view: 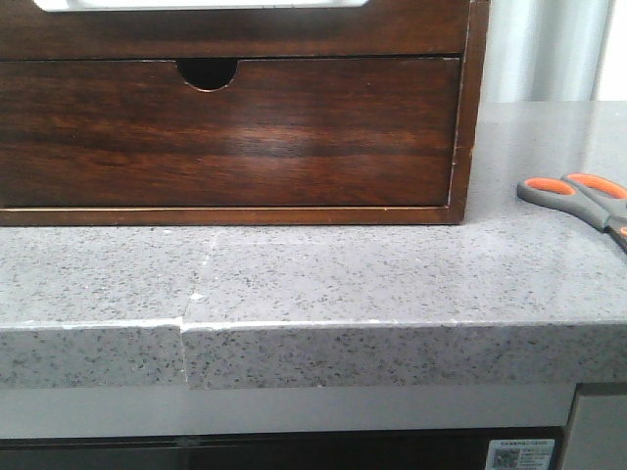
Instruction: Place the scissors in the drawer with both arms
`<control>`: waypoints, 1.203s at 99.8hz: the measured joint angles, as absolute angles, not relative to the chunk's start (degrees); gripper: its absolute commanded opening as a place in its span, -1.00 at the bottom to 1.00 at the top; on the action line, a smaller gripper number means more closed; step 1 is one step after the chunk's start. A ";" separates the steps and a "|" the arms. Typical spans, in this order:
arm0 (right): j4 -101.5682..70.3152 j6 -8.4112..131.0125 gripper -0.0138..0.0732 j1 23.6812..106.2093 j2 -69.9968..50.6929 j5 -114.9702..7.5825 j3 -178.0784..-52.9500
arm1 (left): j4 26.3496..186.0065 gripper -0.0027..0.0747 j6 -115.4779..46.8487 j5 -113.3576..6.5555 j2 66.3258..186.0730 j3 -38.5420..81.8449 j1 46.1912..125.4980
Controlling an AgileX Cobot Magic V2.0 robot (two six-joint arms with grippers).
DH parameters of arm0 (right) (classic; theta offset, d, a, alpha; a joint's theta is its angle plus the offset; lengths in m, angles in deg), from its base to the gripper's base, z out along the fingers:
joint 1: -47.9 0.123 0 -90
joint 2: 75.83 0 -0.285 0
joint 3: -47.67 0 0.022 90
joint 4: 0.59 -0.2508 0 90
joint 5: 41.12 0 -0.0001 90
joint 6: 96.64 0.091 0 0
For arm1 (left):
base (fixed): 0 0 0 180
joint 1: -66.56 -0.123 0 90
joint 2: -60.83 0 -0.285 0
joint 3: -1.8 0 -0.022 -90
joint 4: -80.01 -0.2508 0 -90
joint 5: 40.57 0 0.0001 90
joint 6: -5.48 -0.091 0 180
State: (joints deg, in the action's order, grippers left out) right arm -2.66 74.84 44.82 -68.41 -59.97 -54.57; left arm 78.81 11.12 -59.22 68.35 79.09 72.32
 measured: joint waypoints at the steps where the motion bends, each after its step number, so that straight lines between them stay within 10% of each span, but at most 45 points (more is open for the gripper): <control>1: -2.66 74.84 -0.78 44.82 -68.41 -59.97 -54.57 | 78.81 -0.99 11.12 -59.22 68.35 79.09 72.32; 120: -2.66 74.84 -0.78 44.82 -68.41 -59.97 -54.57 | 73.05 -0.99 11.12 -59.00 68.35 79.09 72.32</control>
State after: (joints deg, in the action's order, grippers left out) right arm -2.66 74.84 44.82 -68.41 -59.97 -54.57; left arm 73.05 11.12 -59.00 68.35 79.09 72.32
